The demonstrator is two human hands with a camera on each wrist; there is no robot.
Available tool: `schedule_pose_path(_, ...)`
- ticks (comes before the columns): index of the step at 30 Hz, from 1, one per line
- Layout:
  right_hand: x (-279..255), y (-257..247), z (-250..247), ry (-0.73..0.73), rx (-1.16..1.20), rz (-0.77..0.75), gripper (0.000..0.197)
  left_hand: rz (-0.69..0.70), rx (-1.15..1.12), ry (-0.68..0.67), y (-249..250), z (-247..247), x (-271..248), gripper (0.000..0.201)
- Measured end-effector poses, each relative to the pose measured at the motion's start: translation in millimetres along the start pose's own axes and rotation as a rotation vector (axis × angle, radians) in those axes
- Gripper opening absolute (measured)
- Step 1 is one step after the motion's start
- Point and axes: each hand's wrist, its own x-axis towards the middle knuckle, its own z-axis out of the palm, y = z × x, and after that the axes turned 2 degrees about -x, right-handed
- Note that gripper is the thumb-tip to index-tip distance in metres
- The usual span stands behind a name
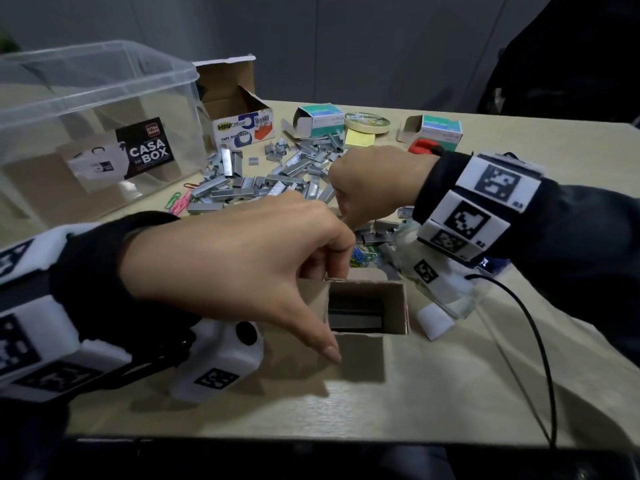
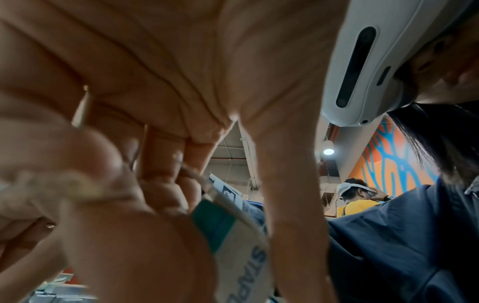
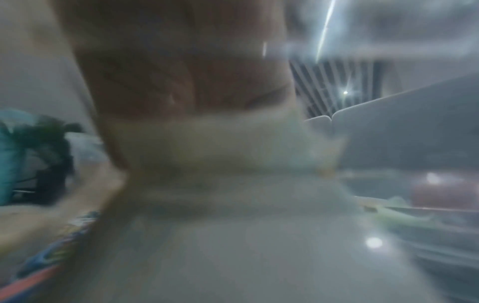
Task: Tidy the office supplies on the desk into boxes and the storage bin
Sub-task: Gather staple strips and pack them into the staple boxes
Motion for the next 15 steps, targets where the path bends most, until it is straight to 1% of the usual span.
schedule_pose_path(3,-3,1,0,0.011,0.062,0.006,0.031,0.009,-0.011,0.004,2,0,-1,0.049)
schedule_pose_path(6,-2,6,2,0.011,0.065,0.020,0.027,0.018,0.008,0.010,2,0,-1,0.049)
schedule_pose_path(8,-1,10,4,-0.008,0.094,0.032,0.022,0.016,0.013,0.009,2,0,-1,0.049)
schedule_pose_path(12,1,19,5,-0.021,0.223,0.043,0.013,-0.007,-0.021,0.014,-1,0,1,0.049)
schedule_pose_path(15,-12,28,-9,0.012,0.370,0.025,0.009,-0.022,-0.087,0.002,-4,-1,3,0.046)
